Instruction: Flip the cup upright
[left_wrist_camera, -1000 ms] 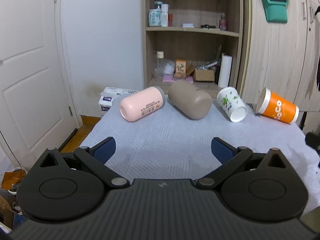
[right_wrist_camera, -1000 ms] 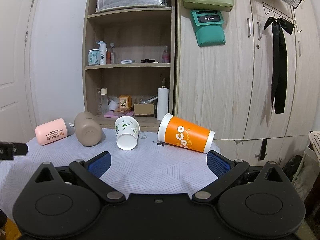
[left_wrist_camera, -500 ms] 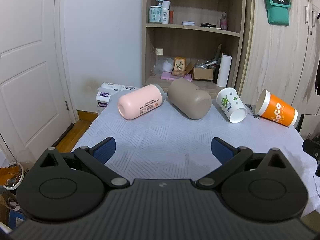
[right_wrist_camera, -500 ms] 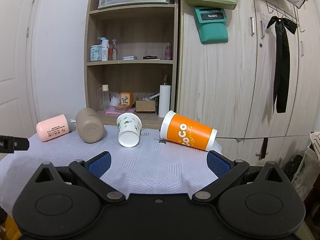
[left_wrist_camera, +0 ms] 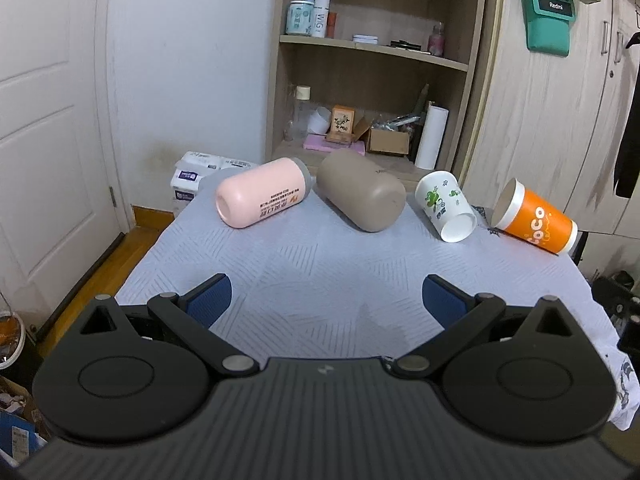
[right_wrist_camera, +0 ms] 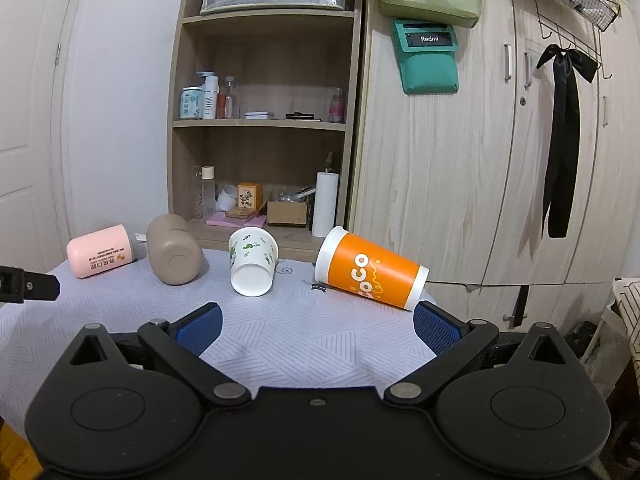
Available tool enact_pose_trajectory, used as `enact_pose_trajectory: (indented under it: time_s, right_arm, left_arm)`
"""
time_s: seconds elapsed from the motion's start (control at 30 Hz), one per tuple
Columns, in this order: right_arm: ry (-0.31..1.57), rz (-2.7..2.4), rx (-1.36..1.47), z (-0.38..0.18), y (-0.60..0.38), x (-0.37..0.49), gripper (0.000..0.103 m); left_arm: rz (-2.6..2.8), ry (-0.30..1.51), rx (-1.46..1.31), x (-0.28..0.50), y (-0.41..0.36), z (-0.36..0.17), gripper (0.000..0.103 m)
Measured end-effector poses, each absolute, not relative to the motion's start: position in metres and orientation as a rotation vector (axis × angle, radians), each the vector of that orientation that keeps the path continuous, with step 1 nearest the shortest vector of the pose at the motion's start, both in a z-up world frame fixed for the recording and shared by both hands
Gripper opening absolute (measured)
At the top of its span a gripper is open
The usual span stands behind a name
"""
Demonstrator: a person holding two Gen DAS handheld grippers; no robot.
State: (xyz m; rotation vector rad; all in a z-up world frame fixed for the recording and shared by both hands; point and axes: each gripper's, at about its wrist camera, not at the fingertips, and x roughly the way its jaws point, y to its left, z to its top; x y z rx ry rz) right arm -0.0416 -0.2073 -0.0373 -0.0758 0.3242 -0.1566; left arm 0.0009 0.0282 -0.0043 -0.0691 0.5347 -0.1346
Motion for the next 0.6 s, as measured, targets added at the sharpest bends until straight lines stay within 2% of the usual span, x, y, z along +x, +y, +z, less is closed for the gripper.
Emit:
enact_pose_trajectory:
  time_s: [0.6]
  right_arm:
    - [0.294,-0.156,-0.094,-0.0331,-0.206,-0.0485,0.103]
  left_arm:
    - [-0.095,0.524,-0.051,-0.005,0.0293,-0.0055,0.103]
